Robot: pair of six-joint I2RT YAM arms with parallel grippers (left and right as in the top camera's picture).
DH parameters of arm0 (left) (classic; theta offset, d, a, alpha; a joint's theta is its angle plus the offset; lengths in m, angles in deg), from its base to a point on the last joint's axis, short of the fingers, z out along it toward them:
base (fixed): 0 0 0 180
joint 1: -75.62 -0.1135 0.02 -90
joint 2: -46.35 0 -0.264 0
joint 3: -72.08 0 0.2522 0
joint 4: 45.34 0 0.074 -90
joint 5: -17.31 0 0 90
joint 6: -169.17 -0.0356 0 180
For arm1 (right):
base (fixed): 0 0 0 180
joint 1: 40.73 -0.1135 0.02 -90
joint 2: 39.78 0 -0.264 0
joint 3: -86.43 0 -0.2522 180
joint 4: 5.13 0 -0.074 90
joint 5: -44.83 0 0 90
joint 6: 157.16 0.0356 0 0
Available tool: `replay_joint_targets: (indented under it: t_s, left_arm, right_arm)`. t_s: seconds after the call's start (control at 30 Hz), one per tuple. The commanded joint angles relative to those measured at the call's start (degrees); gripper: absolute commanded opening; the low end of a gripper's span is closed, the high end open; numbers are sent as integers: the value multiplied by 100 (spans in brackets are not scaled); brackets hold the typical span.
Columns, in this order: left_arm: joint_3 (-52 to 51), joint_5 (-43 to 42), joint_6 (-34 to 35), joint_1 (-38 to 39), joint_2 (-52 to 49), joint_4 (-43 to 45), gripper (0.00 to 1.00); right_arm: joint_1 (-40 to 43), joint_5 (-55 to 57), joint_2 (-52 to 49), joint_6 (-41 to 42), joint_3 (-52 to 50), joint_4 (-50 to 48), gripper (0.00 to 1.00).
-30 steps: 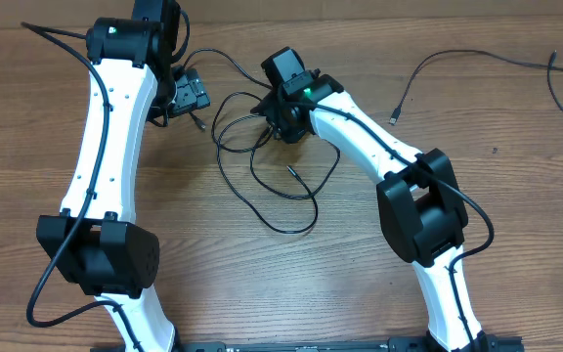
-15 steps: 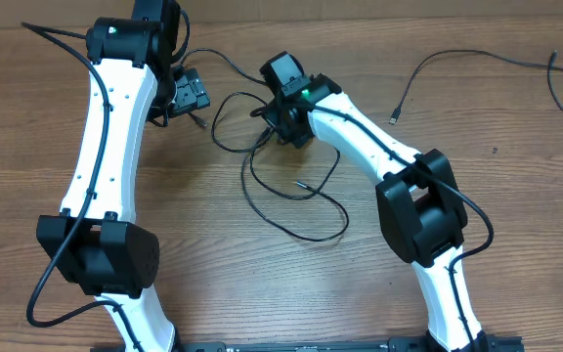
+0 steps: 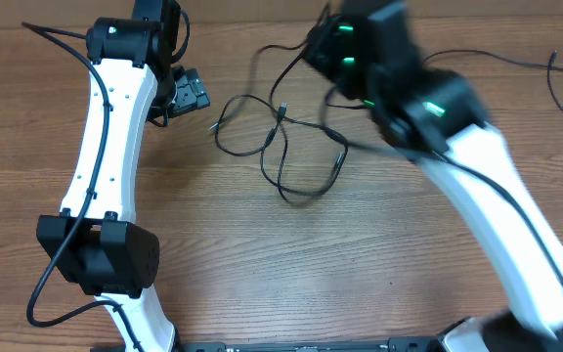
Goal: Untangle cables
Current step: 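Pull the grasped cable up and to the right with the right gripper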
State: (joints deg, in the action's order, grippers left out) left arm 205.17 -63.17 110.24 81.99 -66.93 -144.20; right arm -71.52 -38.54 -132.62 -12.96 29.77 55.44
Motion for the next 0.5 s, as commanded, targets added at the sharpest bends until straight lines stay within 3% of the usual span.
replay_joint_targets:
  t_s: [0.0, 0.3, 0.47]
  left_arm:
    - [2, 98, -107, 39, 55, 7, 100]
    - [2, 98, -107, 39, 55, 7, 100]
    - [2, 98, -107, 39, 55, 7, 100]
  right_arm:
    - [7, 330, 743, -264, 44, -166, 4]
    - [7, 2710, 2317, -374, 44, 63, 4]
    - [7, 3366, 2745, -374, 44, 393, 4]
